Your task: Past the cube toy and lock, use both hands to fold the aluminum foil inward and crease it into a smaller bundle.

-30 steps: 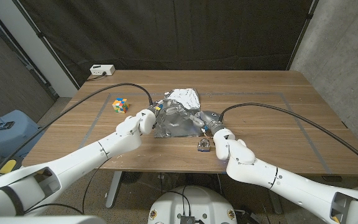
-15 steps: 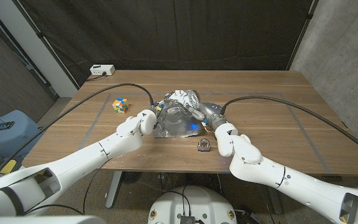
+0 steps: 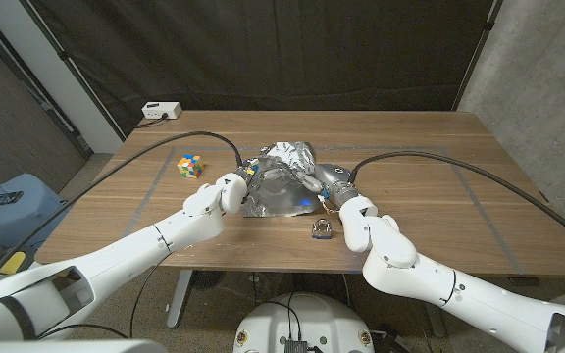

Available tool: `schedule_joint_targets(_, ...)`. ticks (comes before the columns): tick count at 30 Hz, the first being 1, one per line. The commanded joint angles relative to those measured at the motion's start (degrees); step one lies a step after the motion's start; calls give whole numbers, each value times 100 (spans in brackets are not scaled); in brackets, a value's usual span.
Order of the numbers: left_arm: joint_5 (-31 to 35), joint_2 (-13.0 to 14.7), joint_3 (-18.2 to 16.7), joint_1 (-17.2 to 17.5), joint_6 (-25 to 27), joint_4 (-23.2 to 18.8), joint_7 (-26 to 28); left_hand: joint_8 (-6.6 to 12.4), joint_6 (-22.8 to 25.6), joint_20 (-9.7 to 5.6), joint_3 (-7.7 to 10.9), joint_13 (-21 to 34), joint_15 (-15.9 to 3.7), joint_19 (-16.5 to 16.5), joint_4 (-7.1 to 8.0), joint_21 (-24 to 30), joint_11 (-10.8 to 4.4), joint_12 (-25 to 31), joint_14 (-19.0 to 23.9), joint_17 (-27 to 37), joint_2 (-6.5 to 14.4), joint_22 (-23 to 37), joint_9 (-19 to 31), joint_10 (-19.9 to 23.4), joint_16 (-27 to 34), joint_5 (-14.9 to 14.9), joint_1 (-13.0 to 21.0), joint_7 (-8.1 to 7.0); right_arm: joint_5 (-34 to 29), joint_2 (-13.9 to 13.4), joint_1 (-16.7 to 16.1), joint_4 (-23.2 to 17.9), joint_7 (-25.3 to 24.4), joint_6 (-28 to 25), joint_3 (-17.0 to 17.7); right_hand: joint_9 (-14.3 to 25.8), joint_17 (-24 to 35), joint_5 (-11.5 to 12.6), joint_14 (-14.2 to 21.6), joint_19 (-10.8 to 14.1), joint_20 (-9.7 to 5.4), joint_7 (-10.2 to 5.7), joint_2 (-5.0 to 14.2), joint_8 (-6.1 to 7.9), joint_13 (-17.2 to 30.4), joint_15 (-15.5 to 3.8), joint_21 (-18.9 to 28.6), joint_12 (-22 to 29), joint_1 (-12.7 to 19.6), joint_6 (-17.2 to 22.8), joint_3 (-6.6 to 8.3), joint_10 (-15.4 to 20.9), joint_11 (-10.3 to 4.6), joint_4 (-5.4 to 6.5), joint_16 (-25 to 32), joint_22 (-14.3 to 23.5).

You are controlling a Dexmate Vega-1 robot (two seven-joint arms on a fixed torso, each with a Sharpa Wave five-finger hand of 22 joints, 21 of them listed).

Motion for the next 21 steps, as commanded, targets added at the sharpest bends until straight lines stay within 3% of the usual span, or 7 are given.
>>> schedule_joint_targets(1, 44, 22, -13, 4, 18, -10, -6, -4, 30, 11, 27, 13, 9, 41, -13, 32, -2, -8, 29, 14, -12, -1, 6, 6, 12, 11, 52, 21, -148, 83, -174, -78, 39, -358, -140, 4, 9, -5, -10, -15, 13, 10, 5, -3, 13, 29, -15, -9, 49, 5, 16, -10, 36, -20, -37, -6)
schedule_joint_targets(21, 121, -17, -3, -63, -64, 61, -4, -6, 27, 8, 31, 14, 3, 39, -17, 31, 9, -7, 32, 15, -14, 0, 6, 8, 13, 9, 45, 24, -249, 159, -220, 386, -134, -626, -462, 5, 13, -24, -13, -97, 36, 39, 8, 1, 16, 18, -34, -5, 65, 77, 48, 65, -3, -46, -53, -6)
